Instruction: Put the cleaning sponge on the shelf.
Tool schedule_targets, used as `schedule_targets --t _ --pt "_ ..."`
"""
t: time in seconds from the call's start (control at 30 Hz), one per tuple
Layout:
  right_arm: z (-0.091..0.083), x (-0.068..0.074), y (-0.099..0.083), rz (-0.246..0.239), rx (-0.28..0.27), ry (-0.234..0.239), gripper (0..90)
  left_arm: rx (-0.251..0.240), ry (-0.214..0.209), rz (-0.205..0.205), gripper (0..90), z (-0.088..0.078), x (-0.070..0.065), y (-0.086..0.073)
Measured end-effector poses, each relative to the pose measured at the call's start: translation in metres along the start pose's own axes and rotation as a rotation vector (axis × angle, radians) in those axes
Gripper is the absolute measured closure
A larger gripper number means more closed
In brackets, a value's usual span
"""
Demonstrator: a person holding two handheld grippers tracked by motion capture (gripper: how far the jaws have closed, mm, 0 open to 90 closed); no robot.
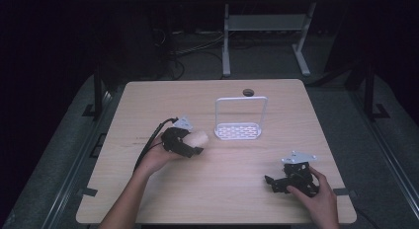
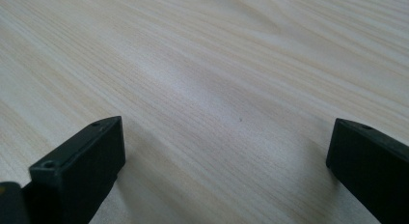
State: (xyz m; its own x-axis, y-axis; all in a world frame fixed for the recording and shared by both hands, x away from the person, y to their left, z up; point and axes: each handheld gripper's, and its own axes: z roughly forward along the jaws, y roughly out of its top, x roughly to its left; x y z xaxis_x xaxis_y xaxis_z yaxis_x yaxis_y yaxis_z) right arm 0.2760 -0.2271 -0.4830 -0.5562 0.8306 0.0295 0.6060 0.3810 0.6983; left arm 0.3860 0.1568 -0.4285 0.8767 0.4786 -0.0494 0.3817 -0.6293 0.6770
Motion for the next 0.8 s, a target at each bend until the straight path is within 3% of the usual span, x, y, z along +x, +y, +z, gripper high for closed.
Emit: schedule_targets --t 0.8 --pt "0.000 0.000 0.000 -0.002 0.000 -0.001 0.0 -0.032 -0.027 0.034 27.6 0.010 -0.018 0.031"
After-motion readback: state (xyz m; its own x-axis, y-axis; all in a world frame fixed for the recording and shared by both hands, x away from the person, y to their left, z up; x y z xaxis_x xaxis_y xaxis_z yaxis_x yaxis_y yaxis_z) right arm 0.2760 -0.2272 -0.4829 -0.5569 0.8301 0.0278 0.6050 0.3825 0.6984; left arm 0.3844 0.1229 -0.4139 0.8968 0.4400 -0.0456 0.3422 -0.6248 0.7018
